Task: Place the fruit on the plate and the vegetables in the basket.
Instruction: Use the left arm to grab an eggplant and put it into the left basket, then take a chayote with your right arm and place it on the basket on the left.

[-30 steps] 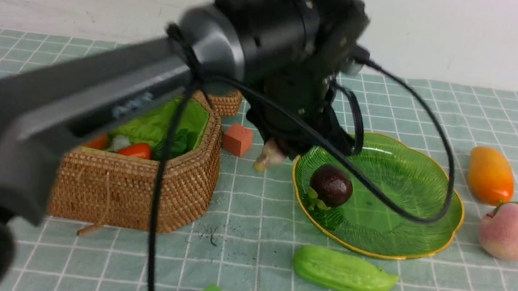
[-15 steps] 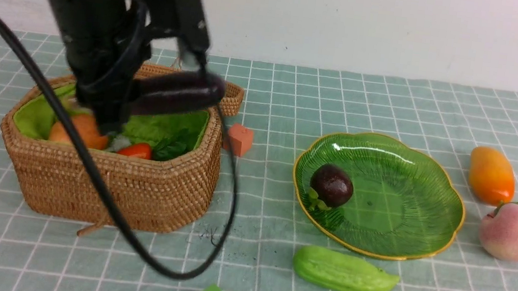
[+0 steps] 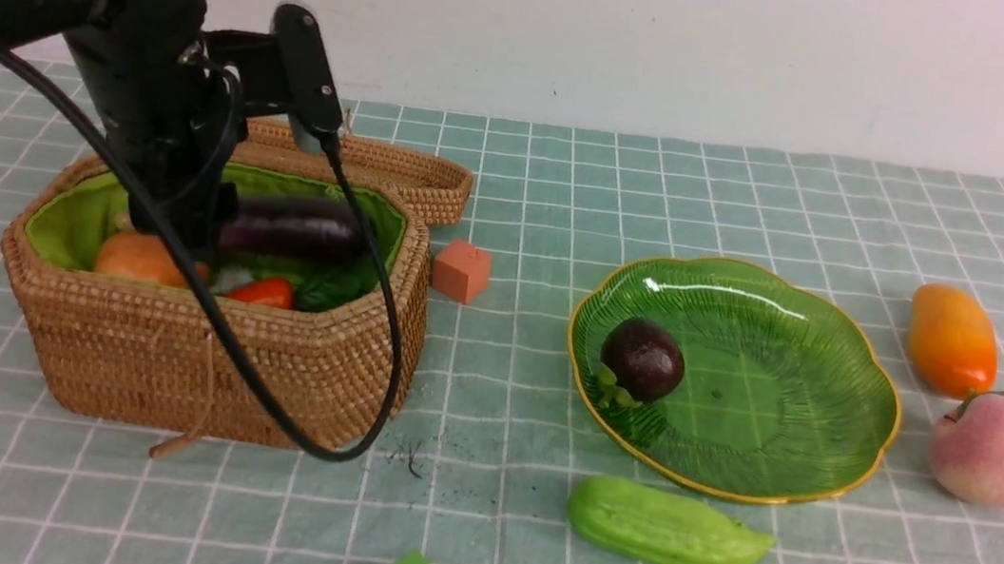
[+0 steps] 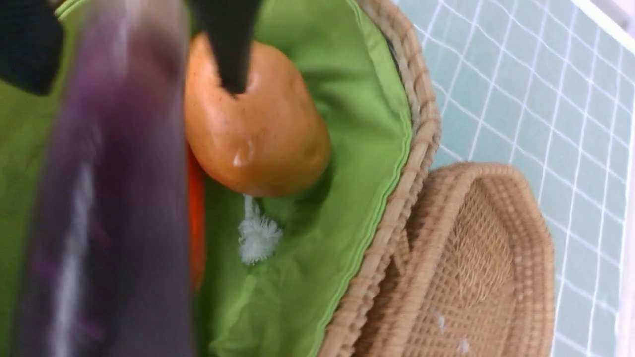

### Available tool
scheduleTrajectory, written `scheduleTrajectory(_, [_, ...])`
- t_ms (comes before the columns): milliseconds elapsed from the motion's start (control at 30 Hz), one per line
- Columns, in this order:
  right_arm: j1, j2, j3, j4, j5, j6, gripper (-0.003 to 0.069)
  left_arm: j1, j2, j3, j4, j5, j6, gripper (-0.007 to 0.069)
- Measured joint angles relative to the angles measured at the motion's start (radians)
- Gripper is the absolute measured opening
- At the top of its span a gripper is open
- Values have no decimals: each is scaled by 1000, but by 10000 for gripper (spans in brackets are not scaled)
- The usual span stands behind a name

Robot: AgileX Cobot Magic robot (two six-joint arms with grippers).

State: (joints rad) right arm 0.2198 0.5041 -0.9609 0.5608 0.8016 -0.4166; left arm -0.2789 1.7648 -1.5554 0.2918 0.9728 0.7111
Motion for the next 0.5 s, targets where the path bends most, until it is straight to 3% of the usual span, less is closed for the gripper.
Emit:
scheduleTrajectory(133, [0,4,0,4,10,0,236,0,-13,0,4,37,-105,604])
scheduleTrajectory(267, [0,37,-12,5,63,0,236,-8,-62,1,-46,73,-220,596])
scheduleTrajectory(400, [0,180,-79,3,199,0,236,-105,-211,-37,-68,82,-442,441])
scheduleTrajectory(467, [0,275,-121,2,249,0,236,-182,-326,-53,-81,82,-634,282])
scheduleTrajectory(500, [0,284,-124,2,252,0,236,-188,-336,-53,-83,82,-634,267])
